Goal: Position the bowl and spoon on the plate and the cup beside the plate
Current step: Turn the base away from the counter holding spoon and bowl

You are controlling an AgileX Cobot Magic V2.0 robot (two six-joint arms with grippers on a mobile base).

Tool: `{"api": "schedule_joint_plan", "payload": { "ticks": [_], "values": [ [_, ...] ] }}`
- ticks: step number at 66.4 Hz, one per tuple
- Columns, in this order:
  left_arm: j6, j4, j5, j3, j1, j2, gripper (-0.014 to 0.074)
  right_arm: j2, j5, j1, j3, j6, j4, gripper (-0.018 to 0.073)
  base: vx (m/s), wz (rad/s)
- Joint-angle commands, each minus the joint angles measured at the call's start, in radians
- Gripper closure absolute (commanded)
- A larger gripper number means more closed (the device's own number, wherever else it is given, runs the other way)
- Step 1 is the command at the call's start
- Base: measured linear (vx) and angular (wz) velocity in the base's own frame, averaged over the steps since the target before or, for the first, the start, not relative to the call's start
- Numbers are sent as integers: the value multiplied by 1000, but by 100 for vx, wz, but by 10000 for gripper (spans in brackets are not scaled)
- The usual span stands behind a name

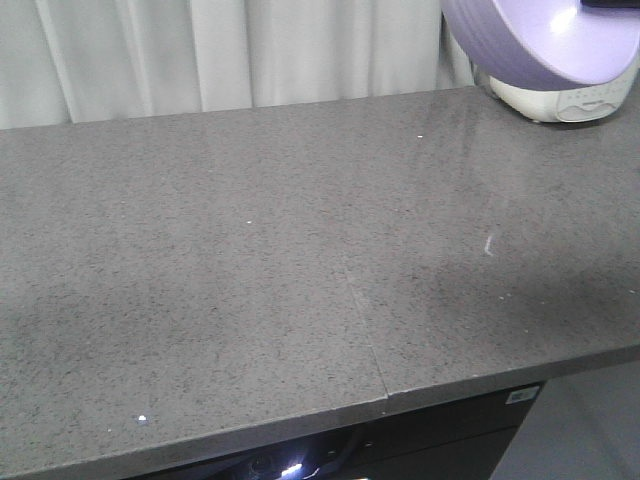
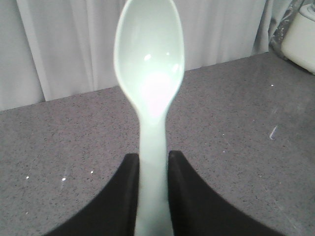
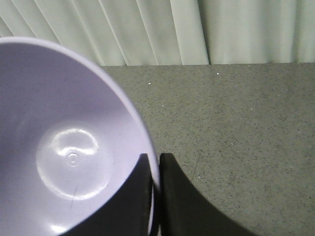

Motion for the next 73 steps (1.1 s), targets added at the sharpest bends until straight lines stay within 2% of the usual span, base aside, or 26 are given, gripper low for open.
{"api": "schedule_joint_plan", "payload": {
  "ticks": [1, 73],
  "values": [
    [-1, -12, -61, -27, -1, -18, 603, -26, -42, -5, -29, -10, 54, 569, -1, -21],
    [-1, -12, -61, -27, -1, -18, 603, -26, -42, -5, -29, -10, 54, 569, -1, -33]
  ]
}}
